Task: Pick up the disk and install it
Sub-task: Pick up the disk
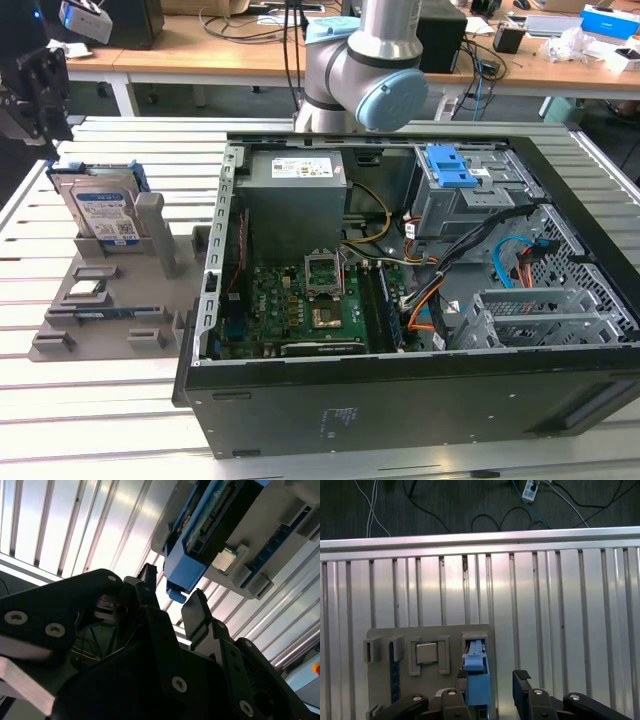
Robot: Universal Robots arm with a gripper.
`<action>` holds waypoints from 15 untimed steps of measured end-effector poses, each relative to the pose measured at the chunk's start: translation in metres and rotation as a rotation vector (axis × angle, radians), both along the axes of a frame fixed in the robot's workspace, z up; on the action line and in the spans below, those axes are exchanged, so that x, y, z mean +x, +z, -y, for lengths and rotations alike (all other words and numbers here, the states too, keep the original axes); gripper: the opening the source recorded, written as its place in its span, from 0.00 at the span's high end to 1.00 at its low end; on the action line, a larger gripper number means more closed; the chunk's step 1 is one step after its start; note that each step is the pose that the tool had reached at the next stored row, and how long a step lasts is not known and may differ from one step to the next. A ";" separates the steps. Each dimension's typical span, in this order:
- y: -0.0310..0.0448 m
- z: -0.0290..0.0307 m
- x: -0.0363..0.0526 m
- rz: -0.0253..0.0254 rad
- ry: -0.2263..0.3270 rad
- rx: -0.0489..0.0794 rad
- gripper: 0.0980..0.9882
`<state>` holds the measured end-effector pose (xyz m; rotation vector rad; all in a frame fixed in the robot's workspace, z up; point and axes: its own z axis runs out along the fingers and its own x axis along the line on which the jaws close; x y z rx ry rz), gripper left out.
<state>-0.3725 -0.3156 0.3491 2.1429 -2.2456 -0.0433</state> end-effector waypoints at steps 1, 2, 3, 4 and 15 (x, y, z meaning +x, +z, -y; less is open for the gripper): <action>-0.0002 0.0012 -0.0001 -0.0003 0.000 -0.002 0.57; -0.0005 0.0031 -0.0001 -0.0002 0.000 -0.005 0.57; -0.0007 0.0051 0.0000 -0.0001 0.000 -0.007 0.57; -0.0009 0.0072 0.0000 0.0000 0.000 -0.009 0.57; -0.0089 0.0129 0.0196 -0.0030 0.000 -0.022 0.57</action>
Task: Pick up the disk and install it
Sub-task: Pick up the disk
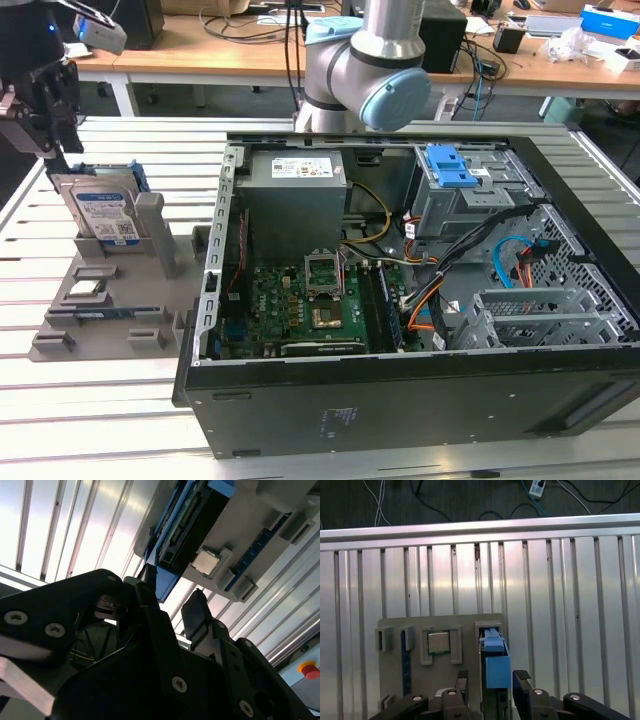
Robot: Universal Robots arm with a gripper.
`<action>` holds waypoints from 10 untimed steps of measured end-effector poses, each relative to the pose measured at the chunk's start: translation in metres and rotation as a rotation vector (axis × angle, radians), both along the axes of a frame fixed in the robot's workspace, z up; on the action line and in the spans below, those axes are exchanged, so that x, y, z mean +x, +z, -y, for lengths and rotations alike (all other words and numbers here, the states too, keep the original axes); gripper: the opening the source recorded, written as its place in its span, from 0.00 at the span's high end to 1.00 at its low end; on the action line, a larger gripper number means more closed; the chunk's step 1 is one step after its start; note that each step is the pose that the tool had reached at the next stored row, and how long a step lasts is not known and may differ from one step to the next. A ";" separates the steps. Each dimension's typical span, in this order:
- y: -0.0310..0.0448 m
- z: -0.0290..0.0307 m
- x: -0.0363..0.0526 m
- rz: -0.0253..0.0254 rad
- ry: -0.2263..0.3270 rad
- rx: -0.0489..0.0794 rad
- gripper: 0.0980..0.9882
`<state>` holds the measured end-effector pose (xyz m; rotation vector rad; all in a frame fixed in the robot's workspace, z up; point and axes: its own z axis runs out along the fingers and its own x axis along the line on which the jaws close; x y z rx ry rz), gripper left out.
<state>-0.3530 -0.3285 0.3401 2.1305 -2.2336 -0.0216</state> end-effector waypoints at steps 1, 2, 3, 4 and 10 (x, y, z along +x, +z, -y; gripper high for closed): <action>-0.0021 -0.0001 0.0012 -0.0003 0.000 0.000 0.57; -0.0047 -0.0005 0.0019 -0.0003 0.000 0.000 0.57; -0.0065 -0.0008 0.0021 -0.0003 0.000 0.000 0.57; -0.0114 -0.0016 0.0021 -0.0004 0.000 0.000 0.57; -0.0273 -0.0034 0.0023 -0.0004 0.001 0.000 0.57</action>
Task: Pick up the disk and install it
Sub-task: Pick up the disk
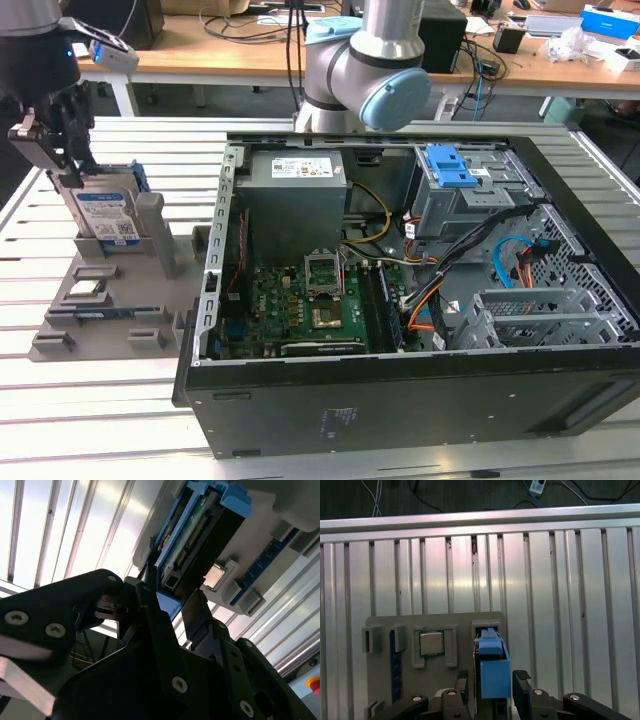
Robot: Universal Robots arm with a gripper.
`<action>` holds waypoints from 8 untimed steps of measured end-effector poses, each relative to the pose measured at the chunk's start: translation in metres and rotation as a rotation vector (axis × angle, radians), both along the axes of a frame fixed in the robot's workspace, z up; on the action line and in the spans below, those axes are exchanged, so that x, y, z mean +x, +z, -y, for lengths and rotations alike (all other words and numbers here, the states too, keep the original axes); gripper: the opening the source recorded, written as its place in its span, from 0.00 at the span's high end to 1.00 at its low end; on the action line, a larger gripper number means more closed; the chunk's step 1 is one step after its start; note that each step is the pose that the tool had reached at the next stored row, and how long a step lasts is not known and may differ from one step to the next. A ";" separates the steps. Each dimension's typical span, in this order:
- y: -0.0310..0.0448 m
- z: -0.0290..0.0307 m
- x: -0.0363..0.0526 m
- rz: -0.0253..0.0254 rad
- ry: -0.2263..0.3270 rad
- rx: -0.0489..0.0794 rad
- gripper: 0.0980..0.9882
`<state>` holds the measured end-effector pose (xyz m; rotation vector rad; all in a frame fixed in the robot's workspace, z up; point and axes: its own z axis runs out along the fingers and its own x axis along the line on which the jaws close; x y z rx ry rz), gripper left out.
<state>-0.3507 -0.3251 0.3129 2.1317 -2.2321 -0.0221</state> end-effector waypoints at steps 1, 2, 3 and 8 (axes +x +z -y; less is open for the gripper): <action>-0.0025 -0.0001 0.0000 0.0000 0.000 0.000 0.57; -0.0044 -0.0002 0.0000 -0.0001 0.000 0.000 0.57; -0.0065 -0.0002 0.0000 -0.0001 0.000 0.000 0.57; -0.0167 -0.0003 0.0000 0.0000 0.001 0.000 0.57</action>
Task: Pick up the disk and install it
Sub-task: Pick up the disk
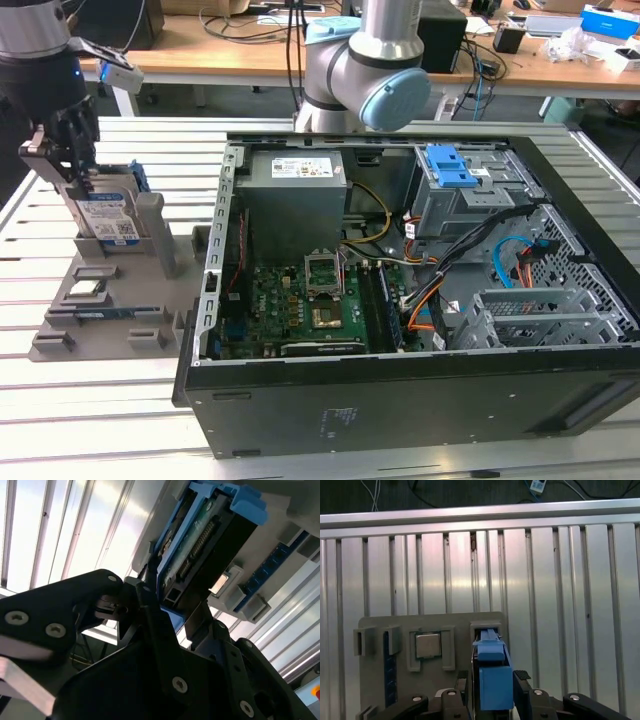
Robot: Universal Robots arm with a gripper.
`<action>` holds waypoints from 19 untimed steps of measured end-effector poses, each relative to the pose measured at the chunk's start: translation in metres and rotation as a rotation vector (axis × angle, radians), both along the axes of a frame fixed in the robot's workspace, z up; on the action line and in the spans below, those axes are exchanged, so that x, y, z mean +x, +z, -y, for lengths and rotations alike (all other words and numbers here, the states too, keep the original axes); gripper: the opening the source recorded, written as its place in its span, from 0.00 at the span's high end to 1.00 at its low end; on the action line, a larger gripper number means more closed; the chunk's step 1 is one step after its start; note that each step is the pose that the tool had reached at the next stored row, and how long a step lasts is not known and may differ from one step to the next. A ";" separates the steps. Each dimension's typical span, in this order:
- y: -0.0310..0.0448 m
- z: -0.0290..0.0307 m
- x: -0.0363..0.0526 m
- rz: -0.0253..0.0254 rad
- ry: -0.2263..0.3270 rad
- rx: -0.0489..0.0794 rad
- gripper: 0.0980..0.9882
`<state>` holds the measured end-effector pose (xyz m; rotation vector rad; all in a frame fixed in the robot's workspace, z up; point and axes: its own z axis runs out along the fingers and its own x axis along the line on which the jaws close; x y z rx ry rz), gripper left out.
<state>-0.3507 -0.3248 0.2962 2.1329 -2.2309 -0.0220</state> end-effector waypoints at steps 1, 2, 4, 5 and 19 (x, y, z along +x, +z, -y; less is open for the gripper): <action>-0.0023 0.0000 0.0001 0.0000 0.001 0.000 0.57; -0.0039 0.0000 0.0002 0.0000 0.001 0.000 0.57; -0.0080 0.0000 0.0021 -0.0003 0.014 0.000 0.57; -0.0093 0.0000 0.0030 -0.0004 0.025 0.000 0.57; -0.0114 0.0083 0.0045 0.0002 0.049 0.019 0.57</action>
